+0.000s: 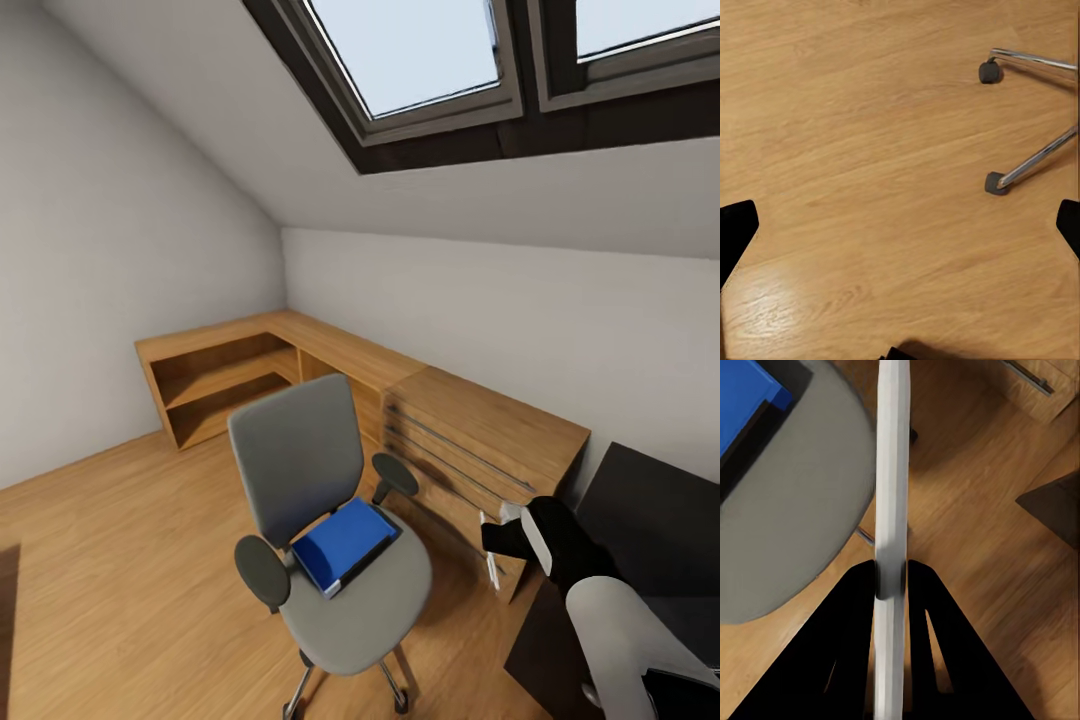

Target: In the bedroom, organize the workspace by keeping the computer under the desk, ensuring the monitor is on the desk, placing the keyboard on the desk next to the monitor, placing the mouse on the desk next to the keyboard, moving the folder from the swivel chair onto the desk next to the mouse, stacking the notebook on top of the folder with the pen on top of the notebook, and positioning the swivel chair next to the desk.

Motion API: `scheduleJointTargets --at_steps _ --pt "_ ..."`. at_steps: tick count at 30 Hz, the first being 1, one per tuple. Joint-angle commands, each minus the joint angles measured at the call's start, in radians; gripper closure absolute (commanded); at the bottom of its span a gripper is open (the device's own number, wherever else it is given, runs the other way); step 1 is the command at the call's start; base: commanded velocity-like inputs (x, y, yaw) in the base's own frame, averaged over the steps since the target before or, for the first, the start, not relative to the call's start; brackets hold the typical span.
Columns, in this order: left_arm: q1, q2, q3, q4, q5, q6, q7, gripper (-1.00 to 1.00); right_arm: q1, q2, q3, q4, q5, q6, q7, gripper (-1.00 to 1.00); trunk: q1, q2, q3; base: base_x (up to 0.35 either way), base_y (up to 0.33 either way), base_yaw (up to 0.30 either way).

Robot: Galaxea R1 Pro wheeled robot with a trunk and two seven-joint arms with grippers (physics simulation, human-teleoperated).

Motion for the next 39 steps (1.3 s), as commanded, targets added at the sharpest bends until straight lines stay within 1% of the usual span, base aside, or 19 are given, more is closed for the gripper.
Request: scheduleJointTargets --at_steps 1,5,12,31,33,35,39 --pt "-0.001 0.0 -0.003 0.001 0.0 -0.009 0.003 -1.0 -0.001 0.0 -0.003 -0.001 0.005 0.002 0.007 1.0 -0.004 0.006 0.002 0.0 0.0 -0.001" --pt "-0.001 -0.002 -0.005 0.004 0.004 -0.027 0.0 -1.0 -0.001 -0.001 -0.003 -0.001 0.004 -0.008 0.007 1.0 -0.019 0.034 0.014 0.0 0.0 0.0" --pt "-0.001 -0.004 -0.007 0.005 0.005 -0.031 -0.001 -1.0 -0.001 -0.001 -0.003 -0.001 0.004 -0.016 0.007 1.0 -0.046 0.083 0.036 0.0 0.0 0.0" --pt "-0.001 -0.008 -0.007 0.005 0.003 -0.028 -0.001 -1.0 -0.001 -0.001 -0.003 -0.003 0.004 -0.016 0.007 1.0 -0.119 0.216 0.094 0.0 0.0 -0.238" --pt "-0.001 -0.008 -0.007 0.005 0.003 -0.028 -0.001 -1.0 -0.001 -0.001 -0.003 -0.012 0.004 -0.014 0.007 1.0 -0.126 0.23 0.099 0.0 0.0 -0.105" --pt "-0.001 -0.008 -0.007 0.005 0.003 -0.028 -0.001 -1.0 0.0 0.001 -0.003 -0.059 0.004 -0.008 0.007 1.0 -0.134 0.244 0.105 0.0 0.0 -0.049" --pt "-0.001 -0.009 -0.007 0.005 0.003 -0.028 -0.001 -1.0 0.0 0.002 -0.003 -0.107 0.004 -0.002 0.007 1.0 -0.149 0.272 0.118 0.0 0.0 -0.016"
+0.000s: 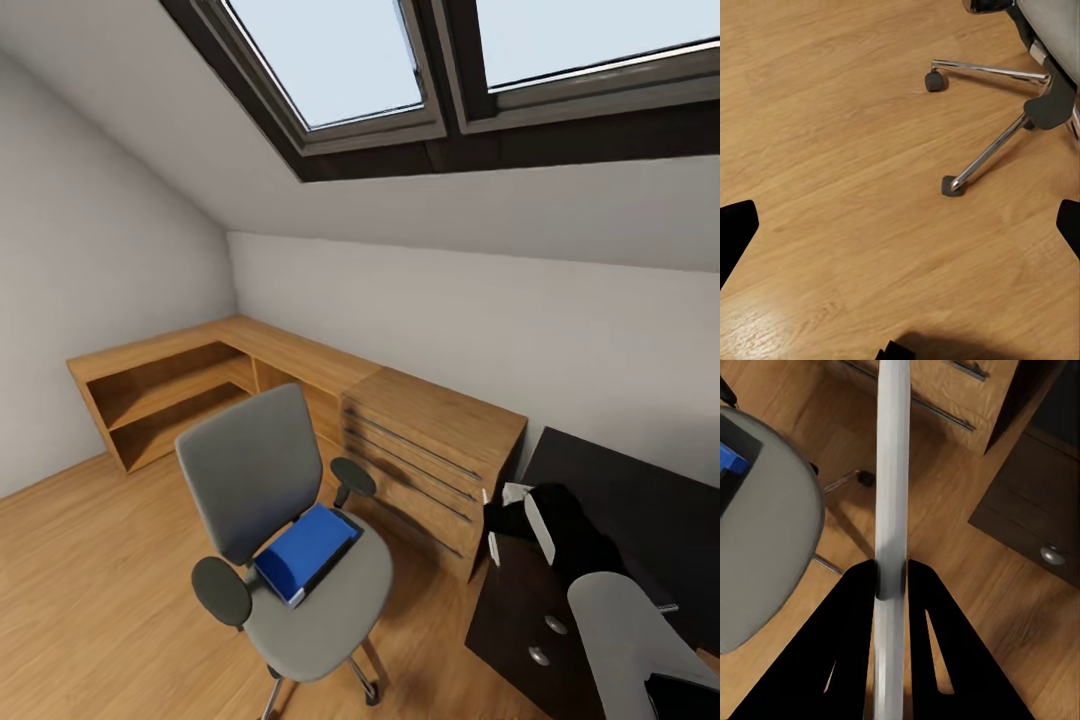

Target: In the bedroom, organize the workspace by keeping the computer under the desk, ensuring the monitor is on the desk, placing the keyboard on the desk next to the monitor, placing the mouse on the desk next to the keyboard, moving the folder from the swivel chair onto the desk next to the mouse, stacking the notebook on top of the folder with the pen on top of the notebook, and positioning the swivel chair next to the desk.

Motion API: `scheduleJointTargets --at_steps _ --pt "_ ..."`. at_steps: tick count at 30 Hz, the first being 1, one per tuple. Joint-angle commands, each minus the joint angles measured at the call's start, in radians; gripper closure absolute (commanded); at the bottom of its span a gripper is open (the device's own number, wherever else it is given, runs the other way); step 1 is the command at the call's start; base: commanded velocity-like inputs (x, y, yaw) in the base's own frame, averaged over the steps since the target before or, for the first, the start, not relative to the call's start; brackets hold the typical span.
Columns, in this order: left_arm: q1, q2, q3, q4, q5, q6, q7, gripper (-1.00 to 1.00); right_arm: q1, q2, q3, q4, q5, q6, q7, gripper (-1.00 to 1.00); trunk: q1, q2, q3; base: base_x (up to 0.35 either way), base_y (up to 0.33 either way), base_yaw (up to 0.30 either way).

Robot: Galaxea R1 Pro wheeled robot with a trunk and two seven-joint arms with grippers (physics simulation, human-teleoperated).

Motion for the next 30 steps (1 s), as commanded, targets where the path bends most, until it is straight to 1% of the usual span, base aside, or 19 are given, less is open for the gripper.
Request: scheduleJointTargets --at_steps 1,5,22,24,26,27,28,30 --pt "-0.001 -0.001 -0.003 0.0 0.0 -0.003 0.004 -1.0 -0.001 0.0 -0.003 -0.002 0.005 0.004 0.007 1.0 -0.004 0.006 0.001 0.0 0.0 -0.003" --pt "-0.001 -0.005 -0.003 0.0 0.0 -0.003 0.004 -1.0 -0.001 -0.001 -0.003 -0.006 0.005 0.005 0.007 1.0 -0.019 0.034 0.014 0.0 0.0 -0.001" --pt "-0.001 -0.006 -0.003 0.0 0.0 -0.003 0.004 -1.0 -0.001 -0.005 -0.005 -0.013 0.005 0.006 0.008 1.0 -0.084 0.153 0.067 0.0 0.0 0.0" --pt "-0.001 -0.011 -0.003 0.0 0.0 -0.003 0.004 -1.0 -0.001 -0.005 -0.014 -0.013 0.005 0.006 0.008 1.0 -0.092 0.167 0.074 0.0 0.0 -0.121" --pt "-0.001 -0.015 -0.003 0.0 0.0 -0.003 0.004 -1.0 -0.001 -0.005 -0.032 -0.013 0.005 0.006 0.008 1.0 -0.099 0.181 0.08 0.0 0.0 -0.188" --pt "-0.001 -0.017 -0.003 0.0 0.0 -0.003 0.004 -1.0 -0.001 -0.005 -0.055 -0.014 0.005 0.006 0.008 1.0 -0.103 0.188 0.083 0.0 0.0 -0.227" --pt "-0.001 -0.019 -0.003 0.0 0.0 -0.003 0.004 -1.0 -0.001 -0.006 -0.068 -0.015 0.005 0.006 0.008 1.0 -0.107 0.195 0.086 0.0 0.0 -0.238" --pt "-0.001 -0.02 -0.003 0.0 0.0 -0.003 0.004 -1.0 -0.001 -0.012 -0.08 -0.015 0.005 0.006 0.008 1.0 -0.107 0.195 0.086 0.0 0.0 -0.245"
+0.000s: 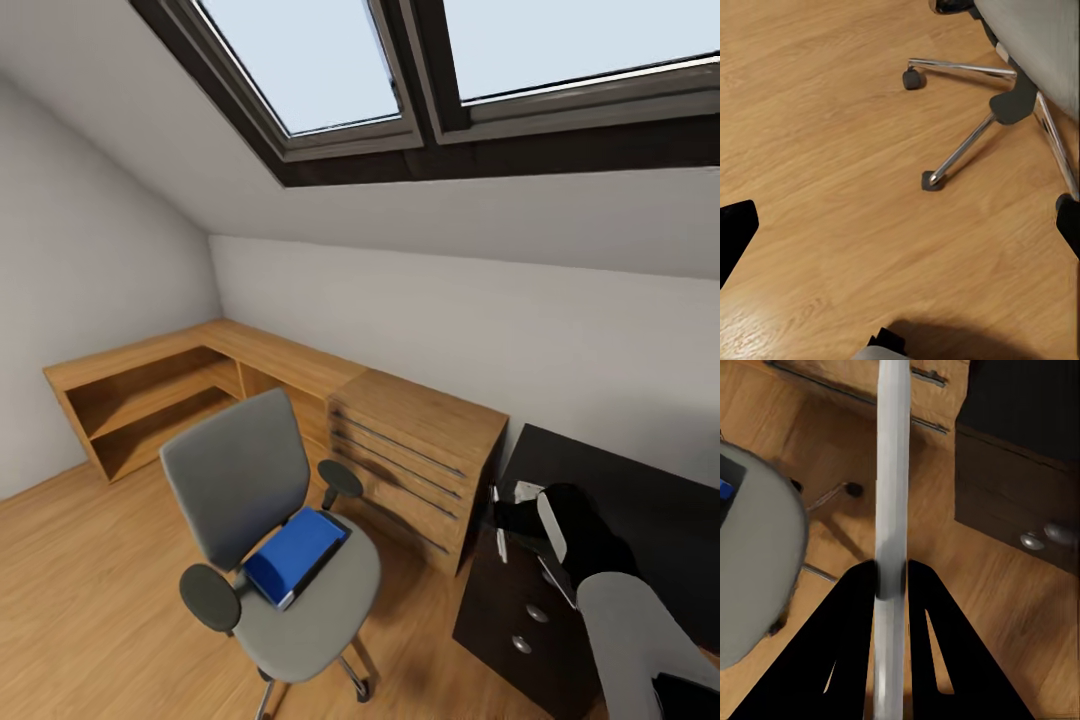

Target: In the bedroom, organize the workspace by keeping the computer under the desk, ensuring the monitor is on the desk, placing the keyboard on the desk next to the monitor, placing the mouse on the desk next to the keyboard, moving the folder from the swivel chair onto the desk next to the mouse, stacking the notebook on top of the folder with the pen on top of the notebook, and positioning the swivel chair next to the desk.

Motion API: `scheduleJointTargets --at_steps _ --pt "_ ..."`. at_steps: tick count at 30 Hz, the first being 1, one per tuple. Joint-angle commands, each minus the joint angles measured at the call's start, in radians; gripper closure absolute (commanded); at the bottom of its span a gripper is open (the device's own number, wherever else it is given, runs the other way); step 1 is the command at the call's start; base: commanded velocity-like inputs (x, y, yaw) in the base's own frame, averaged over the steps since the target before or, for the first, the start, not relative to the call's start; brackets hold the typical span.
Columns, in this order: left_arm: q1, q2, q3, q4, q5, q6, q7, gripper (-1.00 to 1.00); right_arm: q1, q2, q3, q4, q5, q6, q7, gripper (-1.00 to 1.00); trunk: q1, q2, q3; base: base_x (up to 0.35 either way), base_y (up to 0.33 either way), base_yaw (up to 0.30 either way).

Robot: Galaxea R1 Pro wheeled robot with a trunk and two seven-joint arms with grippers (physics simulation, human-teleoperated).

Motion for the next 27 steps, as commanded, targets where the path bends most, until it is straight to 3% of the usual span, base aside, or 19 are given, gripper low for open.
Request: scheduleJointTargets --at_steps 1,14,20,27 --pt "-0.001 -0.001 -0.003 0.0 0.0 -0.003 0.004 -1.0 -0.001 -0.002 -0.006 -0.001 0.003 0.004 0.007 1.0 0.001 -0.002 -0.002 0.0 0.0 -0.25" --pt "-0.001 -0.008 -0.003 0.0 0.0 -0.004 0.004 -1.0 -0.001 -0.027 -0.048 -0.001 0.003 0.003 0.008 1.0 0.001 -0.002 -0.002 0.0 0.0 -0.258" --pt "-0.001 -0.009 -0.003 0.0 -0.001 -0.004 0.004 -1.0 -0.001 -0.058 -0.081 0.0 0.005 -0.004 0.005 1.0 0.001 -0.002 -0.002 0.0 -0.003 -0.25" --pt "-0.001 -0.017 -0.003 0.0 -0.002 -0.004 0.004 -1.0 -0.001 -0.076 -0.084 0.002 0.006 -0.011 0.005 1.0 0.001 -0.002 -0.002 0.0 -0.223 -0.068"
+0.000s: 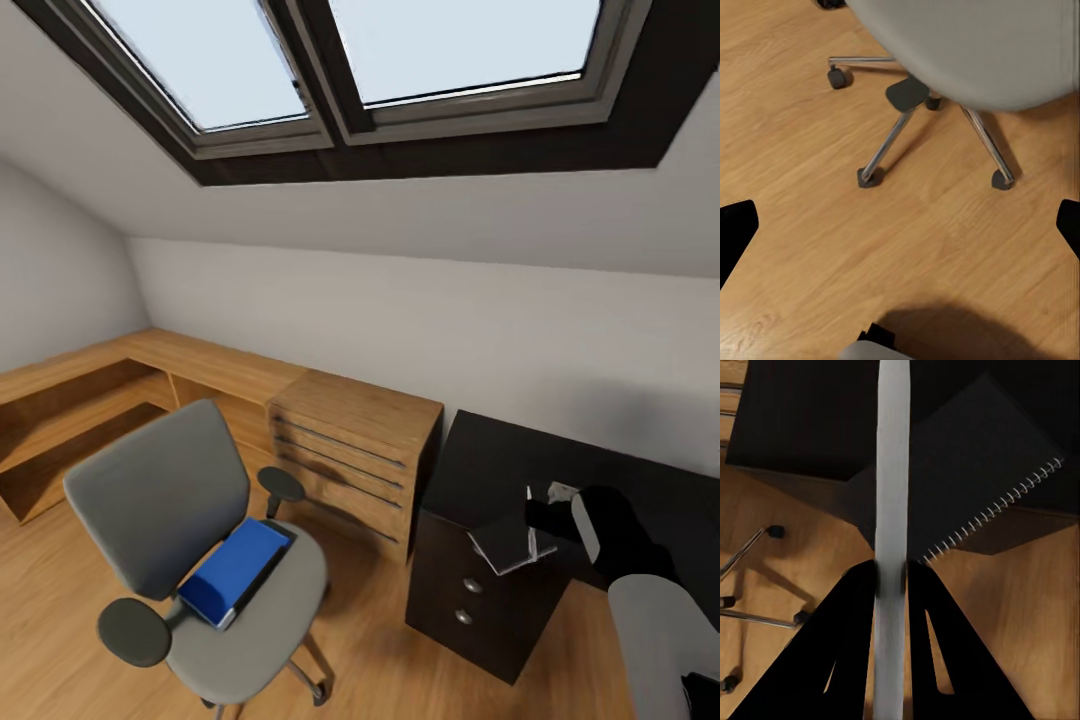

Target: In the bedroom, organize the workspace by keeping the computer under the desk, ensuring the monitor is on the desk, placing the keyboard on the desk next to the monitor, placing the mouse on the desk next to the keyboard, moving the folder from the swivel chair onto the desk next to the mouse, stacking the notebook on top of the folder with the pen on top of the notebook, and positioning the swivel chair next to the desk.

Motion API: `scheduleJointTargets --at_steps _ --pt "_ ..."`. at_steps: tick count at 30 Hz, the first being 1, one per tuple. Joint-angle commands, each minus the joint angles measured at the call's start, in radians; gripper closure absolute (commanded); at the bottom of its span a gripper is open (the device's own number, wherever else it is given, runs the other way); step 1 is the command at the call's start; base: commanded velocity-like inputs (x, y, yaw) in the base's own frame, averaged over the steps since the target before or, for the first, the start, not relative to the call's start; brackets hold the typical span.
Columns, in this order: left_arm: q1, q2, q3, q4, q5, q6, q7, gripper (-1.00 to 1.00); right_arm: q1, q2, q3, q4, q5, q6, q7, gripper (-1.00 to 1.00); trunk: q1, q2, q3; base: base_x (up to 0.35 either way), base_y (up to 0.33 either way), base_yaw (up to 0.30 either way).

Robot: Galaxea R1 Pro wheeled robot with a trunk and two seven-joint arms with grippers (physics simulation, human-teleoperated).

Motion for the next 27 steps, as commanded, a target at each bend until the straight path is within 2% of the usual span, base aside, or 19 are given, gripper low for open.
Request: scheduleJointTargets --at_steps 1,5,8,11,18,23,27 --pt "-0.001 -0.001 -0.003 0.0 0.001 -0.004 0.004 -1.0 -0.001 -0.001 -0.003 0.0 0.004 0.002 0.007 1.0 0.001 -0.002 -0.002 0.0 -0.295 -0.008" --pt "-0.001 -0.002 -0.003 0.0 0.0 -0.003 0.004 -1.0 -0.001 -0.004 -0.003 0.003 0.006 -0.021 0.005 1.0 0.001 -0.002 -0.002 0.0 -0.264 -0.003" --pt "-0.001 -0.002 -0.004 0.0 0.0 -0.003 0.004 -1.0 -0.001 -0.022 -0.003 0.006 0.007 -0.058 -0.004 1.0 0.001 -0.002 -0.002 0.0 -0.113 -0.001" --pt "-0.001 -0.002 -0.003 0.0 0.0 -0.002 0.004 -1.0 -0.001 -0.029 -0.004 0.006 0.007 -0.067 -0.008 1.0 0.001 -0.002 -0.002 0.0 -0.205 0.0" --pt "-0.001 -0.002 -0.003 0.0 0.0 -0.002 0.004 -1.0 -0.001 -0.032 -0.004 0.018 0.008 -0.091 -0.026 1.0 0.001 -0.002 -0.002 0.0 -0.248 0.0" --pt "-0.001 -0.002 -0.003 0.0 0.0 -0.002 0.004 -1.0 -0.001 -0.031 -0.004 0.059 0.005 -0.134 -0.042 1.0 0.001 -0.002 -0.002 0.0 -0.05 -0.002" --pt "-0.001 -0.002 -0.003 0.0 0.0 -0.002 0.004 -1.0 -0.001 -0.03 -0.003 0.065 0.004 -0.138 -0.043 1.0 0.001 -0.002 -0.002 0.0 -0.005 -0.024"
